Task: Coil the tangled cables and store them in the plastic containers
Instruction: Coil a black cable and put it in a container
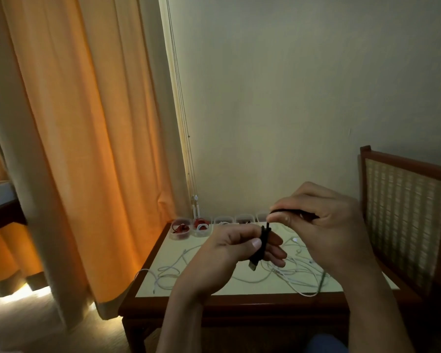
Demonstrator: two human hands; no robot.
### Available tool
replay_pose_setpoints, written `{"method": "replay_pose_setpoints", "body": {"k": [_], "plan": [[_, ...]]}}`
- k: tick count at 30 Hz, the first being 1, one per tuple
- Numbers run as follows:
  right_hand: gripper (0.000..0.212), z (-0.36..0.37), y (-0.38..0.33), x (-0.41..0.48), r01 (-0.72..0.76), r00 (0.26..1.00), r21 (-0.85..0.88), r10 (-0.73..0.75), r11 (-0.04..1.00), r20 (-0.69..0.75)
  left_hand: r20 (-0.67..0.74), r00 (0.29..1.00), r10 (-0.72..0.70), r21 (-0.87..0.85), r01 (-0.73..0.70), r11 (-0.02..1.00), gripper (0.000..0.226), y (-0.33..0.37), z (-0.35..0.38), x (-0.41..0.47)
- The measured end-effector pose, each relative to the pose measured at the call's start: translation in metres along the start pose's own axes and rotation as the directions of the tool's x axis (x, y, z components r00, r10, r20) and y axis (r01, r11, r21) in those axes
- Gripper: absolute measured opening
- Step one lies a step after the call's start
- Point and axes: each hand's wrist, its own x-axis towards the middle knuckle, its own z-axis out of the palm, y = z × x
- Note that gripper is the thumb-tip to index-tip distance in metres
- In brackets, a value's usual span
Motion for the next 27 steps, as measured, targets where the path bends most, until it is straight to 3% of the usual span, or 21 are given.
{"method": "replay_pose_setpoints", "body": {"k": [5,9,14,18,20,23,27], "plan": [[0.012,0.017,0.010,0.005,-0.121,0.992,0.269,0.122,0.956,0.012,0.095,0.994,0.050,-0.154,-0.035,0.988,0.030,-0.004,-0.012,-0.005],[0.009,0.032,0.023,0.001,-0.262,0.965,0.427,0.243,0.866,0.099,0.092,0.984,0.152,-0.397,-0.104,0.912,0.027,-0.007,-0.009,-0.003],[0.013,0.051,0.028,-0.015,-0.309,0.950,0.442,0.250,0.842,0.188,-0.134,0.975,0.177,-0.636,-0.222,0.739,0.030,-0.010,0.001,0.002],[0.023,0.055,0.024,-0.027,-0.263,0.958,0.318,0.208,0.911,0.195,-0.321,0.940,0.115,-0.733,-0.324,0.598,0.032,-0.008,0.008,0.005],[0.018,0.052,0.023,-0.035,-0.324,0.939,0.273,0.272,0.906,0.211,-0.403,0.910,0.099,-0.692,-0.374,0.618,0.036,-0.006,0.009,0.008],[0.012,0.039,0.022,-0.041,-0.372,0.913,0.151,0.332,0.916,0.236,-0.490,0.865,0.105,-0.524,-0.389,0.757,0.035,-0.009,0.004,0.012],[0.014,0.018,0.015,-0.038,-0.242,0.954,-0.014,0.240,0.970,0.182,-0.521,0.844,0.130,-0.300,-0.323,0.898,0.034,-0.021,-0.001,0.012]]}}
